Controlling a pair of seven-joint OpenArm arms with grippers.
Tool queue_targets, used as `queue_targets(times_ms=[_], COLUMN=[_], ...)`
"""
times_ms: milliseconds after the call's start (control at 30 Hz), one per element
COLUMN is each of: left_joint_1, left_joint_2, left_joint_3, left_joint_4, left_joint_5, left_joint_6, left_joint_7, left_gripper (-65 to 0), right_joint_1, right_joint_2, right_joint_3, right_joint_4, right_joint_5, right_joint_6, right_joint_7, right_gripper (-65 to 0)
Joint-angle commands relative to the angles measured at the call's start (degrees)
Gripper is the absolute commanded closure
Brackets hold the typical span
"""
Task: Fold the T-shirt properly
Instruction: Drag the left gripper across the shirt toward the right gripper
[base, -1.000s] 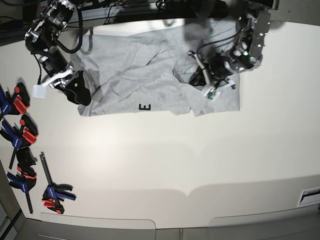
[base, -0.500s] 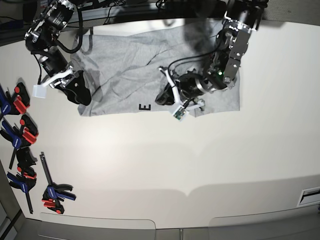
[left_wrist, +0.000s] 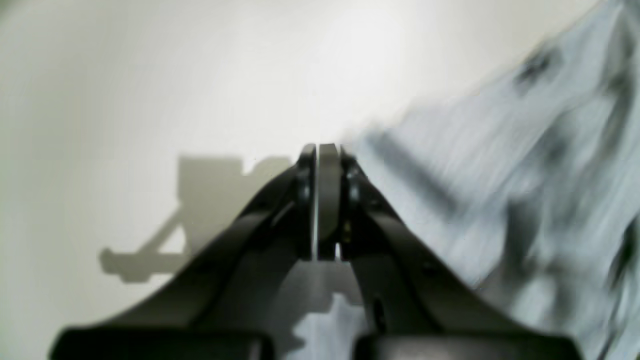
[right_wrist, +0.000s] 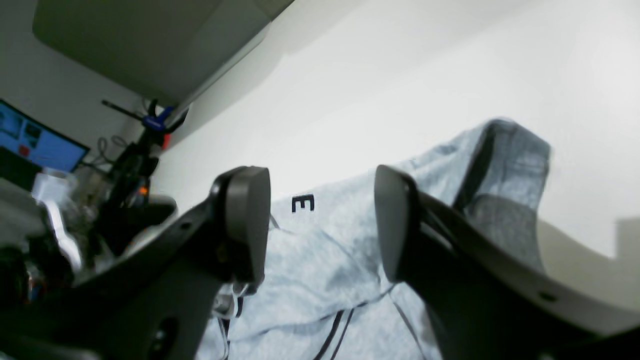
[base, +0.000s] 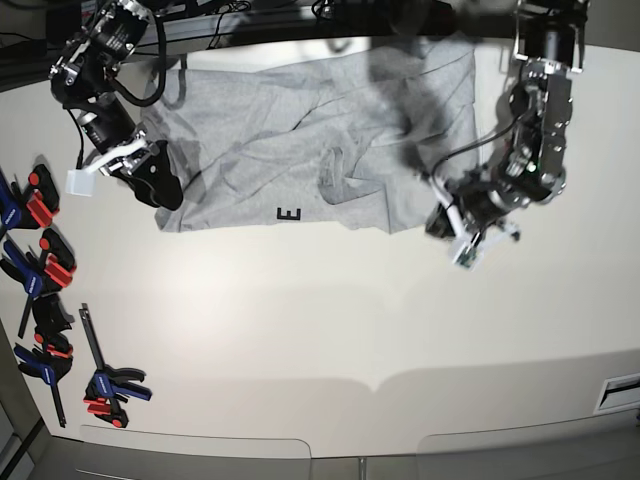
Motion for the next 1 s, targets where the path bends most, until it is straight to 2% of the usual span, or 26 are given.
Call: queue_targets(times_ms=[0,133,267,333,500,733,833,967], left_joint_1=[0.46,4.31,4.15,3.93,0.87,-5.40,-8.31,-10.86], left_joint_2=[-0.39,0.76,4.59,6.64,10.67,11.43,12.98,15.93], left_joint_3=[0.15,0.20,0.20,0.22,0.50,8.66,11.56,11.85], left_joint_4=[0.96,0.94,0.70,-0.22,-7.30,-12.00,-12.04,-13.31], left_joint_5=[-2.19,-2.43,-1.88,1.44,3.04,2.91,2.97,2.97], left_joint_6=[-0.44,-0.46,-0.66,-0.63,-0.66,-0.59,-0.57,-0.61], left_joint_7=[-1.18,-3.87,-5.62,-8.31,-8.46,-10.08,-10.75,-15.76], left_gripper=[0.0,0.0,0.0,0.0,0.0,0.0,0.0,0.0], right_joint_1=[0.48,0.46,0.46,0.48,0.46,0.48,0.46,0.46], right_joint_2=[0.76,0.76,0.74,0.76,0.76,0.76,0.76,0.76], right_joint_3=[0.13,0.13,0.13,0.13,0.13,0.13,0.13,0.13], right_joint_4=[1.09,1.09,1.09,1.09,1.09,1.09,1.09,1.09], right_joint_5=[1.68,1.66,1.68,1.68,1.68,2.10,2.08,2.08], right_joint_6=[0.71,0.71,0.71,0.71,0.71,0.71,0.71,0.71], right_joint_7=[1.20,1.20,1.20,1.29,1.31,1.38,1.38,1.36], right_gripper=[-31.4,-31.4,-31.4,-31.4,-31.4,-31.4,-31.4,-31.4])
